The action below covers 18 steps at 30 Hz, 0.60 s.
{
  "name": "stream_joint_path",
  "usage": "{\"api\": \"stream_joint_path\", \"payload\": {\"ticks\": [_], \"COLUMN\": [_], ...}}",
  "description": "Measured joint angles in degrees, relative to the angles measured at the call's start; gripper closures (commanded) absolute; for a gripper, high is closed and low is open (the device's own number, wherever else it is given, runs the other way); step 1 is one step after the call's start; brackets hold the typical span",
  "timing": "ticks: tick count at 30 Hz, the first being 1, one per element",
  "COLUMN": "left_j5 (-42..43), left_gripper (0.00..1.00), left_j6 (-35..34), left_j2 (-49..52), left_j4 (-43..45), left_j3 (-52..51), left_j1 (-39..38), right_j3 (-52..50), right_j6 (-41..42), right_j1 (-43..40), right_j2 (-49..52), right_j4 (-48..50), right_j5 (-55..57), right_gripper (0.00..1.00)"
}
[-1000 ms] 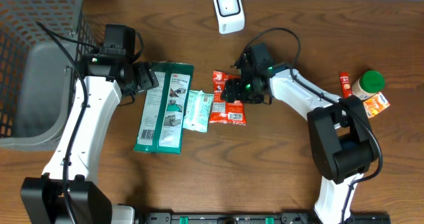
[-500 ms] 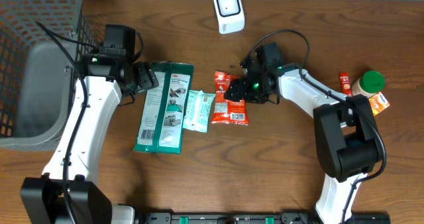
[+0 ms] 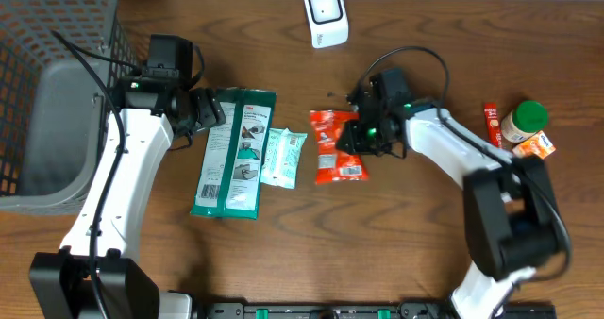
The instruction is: Scan the item barcode
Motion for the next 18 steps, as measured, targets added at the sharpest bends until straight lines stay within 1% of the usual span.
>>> {"api": "stream_joint_path", "payload": {"ticks": [4, 6, 7, 11, 13, 15, 18], "left_j5": [-0.02, -0.02, 0.0, 0.0, -0.02, -0.02, 0.0], "left_gripper": [0.14, 0.14, 0.14, 0.14, 0.14, 0.14, 0.14], "left_j6": [0.0, 0.0, 0.0, 0.0, 0.02, 0.0, 0.02], "left_j2": [0.0, 0.0, 0.0, 0.0, 0.0, 0.0, 0.0], "left_j4": [0.02, 0.02, 0.0, 0.02, 0.02, 0.0, 0.02], "left_j3": [0.0, 0.0, 0.0, 0.0, 0.0, 0.0, 0.0], "left_j1": [0.0, 0.0, 0.0, 0.0, 0.0, 0.0, 0.0], "right_j3": [-0.04, -0.04, -0.04, -0.07, -0.26, -0.31, -0.35], "right_j6": [-1.51, -1.99, -2.1, -2.23, -2.23, -1.68, 1.44], "right_j1": [-0.61, -0.79, -0.79, -0.26, 0.26, 0.9, 1.46], "right_j2": [-8.55, -13.6, -14.51, -15.74, -15.65, -15.65, -15.65], "right_j4": [-6.88, -10.14, -11.04, -14.97, -14.97, -14.91, -14.73], "right_j5": [11.15, 18.25, 19.8, 27.26, 29.42, 30.71, 31.47], "right_gripper": [0.97, 0.98, 0.99, 0.99, 0.99, 0.99, 0.99]}}
